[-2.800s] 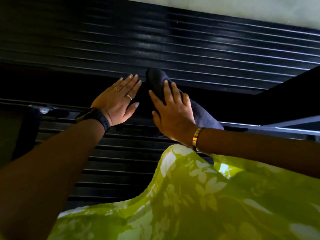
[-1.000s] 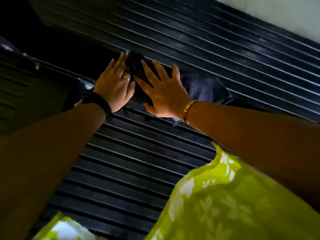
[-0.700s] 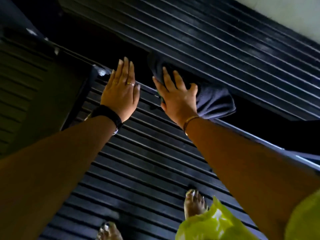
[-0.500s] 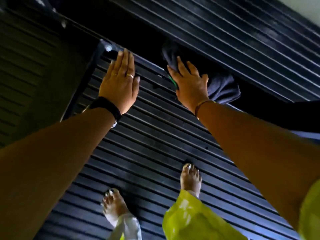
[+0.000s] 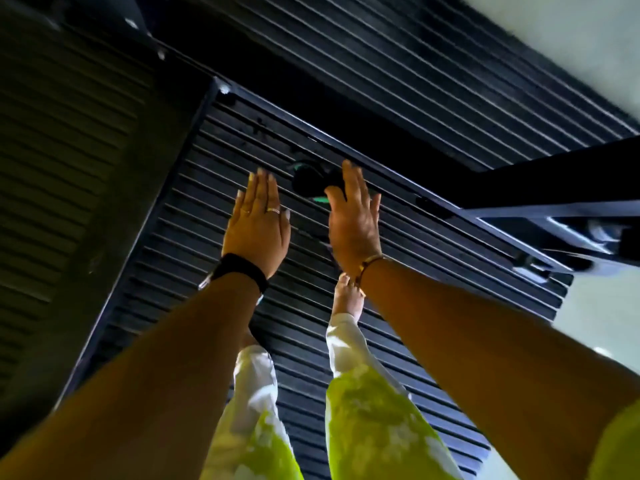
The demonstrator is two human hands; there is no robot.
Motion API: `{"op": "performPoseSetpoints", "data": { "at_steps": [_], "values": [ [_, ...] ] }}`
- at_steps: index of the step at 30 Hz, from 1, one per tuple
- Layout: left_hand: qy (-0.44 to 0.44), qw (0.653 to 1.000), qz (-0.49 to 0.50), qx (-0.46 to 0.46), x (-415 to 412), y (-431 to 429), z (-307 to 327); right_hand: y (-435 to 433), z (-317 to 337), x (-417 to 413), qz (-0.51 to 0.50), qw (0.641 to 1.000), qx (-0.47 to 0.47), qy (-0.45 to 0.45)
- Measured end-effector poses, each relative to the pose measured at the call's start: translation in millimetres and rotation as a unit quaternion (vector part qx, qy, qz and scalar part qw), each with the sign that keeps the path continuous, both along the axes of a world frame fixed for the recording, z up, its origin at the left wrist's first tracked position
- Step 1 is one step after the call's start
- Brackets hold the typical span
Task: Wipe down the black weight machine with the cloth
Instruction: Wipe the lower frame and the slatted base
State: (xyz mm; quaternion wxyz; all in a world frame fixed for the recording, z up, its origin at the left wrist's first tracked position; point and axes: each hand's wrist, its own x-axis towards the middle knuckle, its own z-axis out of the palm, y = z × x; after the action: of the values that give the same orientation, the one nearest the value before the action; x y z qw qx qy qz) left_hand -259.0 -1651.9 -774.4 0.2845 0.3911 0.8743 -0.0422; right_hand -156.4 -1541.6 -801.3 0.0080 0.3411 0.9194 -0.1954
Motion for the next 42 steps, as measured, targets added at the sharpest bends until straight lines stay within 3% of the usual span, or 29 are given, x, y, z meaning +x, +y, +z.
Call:
{"op": "performPoseSetpoints", "data": {
  "at_steps": [3, 8, 20, 25, 33, 35, 42],
  "values": [
    [-0.002, 0.999, 0.027, 0.019, 16.6, -2.3, 54.2, -17.2, 53.3, 14.3, 0.008, 0.998, -0.033, 0.05],
    [0.0, 0.998, 0.045, 0.046, 33.4, -10.1, 144.5, -31.6, 147.0, 21.8, 0.046, 0.996, -0.053, 0.058],
    [0.047, 0.986, 0.117, 0.112, 57.8, -34.3, 322.6, -46.2, 344.5, 19.8, 0.116, 0.991, -0.01, 0.073],
    [0.079, 0.984, 0.107, 0.117, 60.4, -52.2, 353.7, -56.3, 377.1, 18.6, 0.145, 0.989, 0.031, 0.014],
    [0.117, 0.986, 0.015, 0.119, 48.7, -137.3, 396.7, -120.9, 415.3, 42.7, 0.116, 0.99, 0.067, 0.035],
    [0.118, 0.986, 0.007, 0.121, 46.5, -156.8, 405.8, -139.3, 425.3, 46.6, 0.119, 0.99, 0.081, 0.001],
    [0.117, 0.976, -0.034, 0.18, 65.1, -158.0, 440.1, -171.1, 463.3, 78.6, 0.086, 0.993, 0.08, 0.007]
  ]
}}
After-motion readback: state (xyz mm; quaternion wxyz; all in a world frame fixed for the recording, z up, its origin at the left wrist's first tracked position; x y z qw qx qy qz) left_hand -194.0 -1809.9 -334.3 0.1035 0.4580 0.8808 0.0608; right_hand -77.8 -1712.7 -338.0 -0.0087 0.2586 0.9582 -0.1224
